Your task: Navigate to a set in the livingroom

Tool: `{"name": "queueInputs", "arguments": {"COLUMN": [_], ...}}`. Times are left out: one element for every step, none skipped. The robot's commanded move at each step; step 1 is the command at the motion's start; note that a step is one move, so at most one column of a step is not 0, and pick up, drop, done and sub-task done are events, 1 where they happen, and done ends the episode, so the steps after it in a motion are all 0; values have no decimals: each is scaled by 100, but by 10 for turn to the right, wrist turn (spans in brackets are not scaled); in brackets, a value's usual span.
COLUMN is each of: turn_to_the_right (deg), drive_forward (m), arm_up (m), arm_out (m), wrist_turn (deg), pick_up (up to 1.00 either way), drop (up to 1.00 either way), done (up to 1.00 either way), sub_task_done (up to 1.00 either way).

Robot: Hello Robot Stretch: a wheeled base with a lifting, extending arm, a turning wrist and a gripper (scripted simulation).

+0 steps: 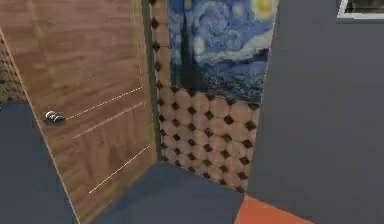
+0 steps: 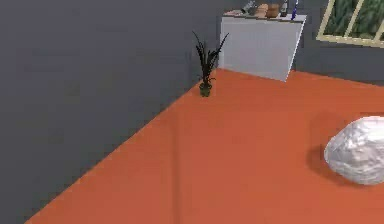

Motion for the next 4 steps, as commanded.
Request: {"name": "queueInputs", "arguments": {"turn_to_the_right": [-450, -450, -420, 0], "drive_forward": [0, 0, 0, 100], "arm_up": [0, 0, 0, 0], "arm_out": [0, 0, 0, 0], "wrist_turn": [0, 0, 0, 0], "pick_up": [0, 0, 0, 0], "drop": [0, 0, 0, 0], "done": [0, 0, 0, 0], "sub_task_done": [0, 0, 0, 0]}}
